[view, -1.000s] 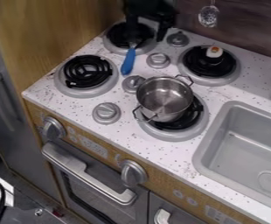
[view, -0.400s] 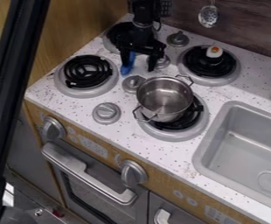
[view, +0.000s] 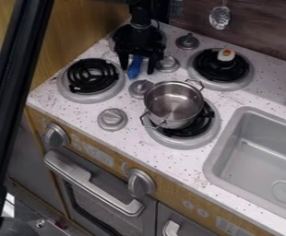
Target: Put the blue spoon on the bottom left burner
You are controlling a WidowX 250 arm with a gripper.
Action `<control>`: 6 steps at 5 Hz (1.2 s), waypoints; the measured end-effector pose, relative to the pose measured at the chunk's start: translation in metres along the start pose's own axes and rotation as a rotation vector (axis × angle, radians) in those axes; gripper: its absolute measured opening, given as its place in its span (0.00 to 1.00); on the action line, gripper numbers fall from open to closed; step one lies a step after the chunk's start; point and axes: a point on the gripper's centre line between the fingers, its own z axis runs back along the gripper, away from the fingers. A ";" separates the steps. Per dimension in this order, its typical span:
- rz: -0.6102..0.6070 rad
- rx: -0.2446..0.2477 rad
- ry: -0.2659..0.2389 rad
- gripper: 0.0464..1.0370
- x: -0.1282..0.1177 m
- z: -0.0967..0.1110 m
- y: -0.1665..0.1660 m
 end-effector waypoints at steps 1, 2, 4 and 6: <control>-0.001 -0.002 0.003 0.63 0.001 -0.003 -0.001; -0.008 0.002 0.003 0.36 0.001 -0.004 0.000; -0.137 -0.003 -0.053 0.31 0.004 0.005 -0.010; -0.206 0.044 -0.189 0.31 0.008 0.054 0.012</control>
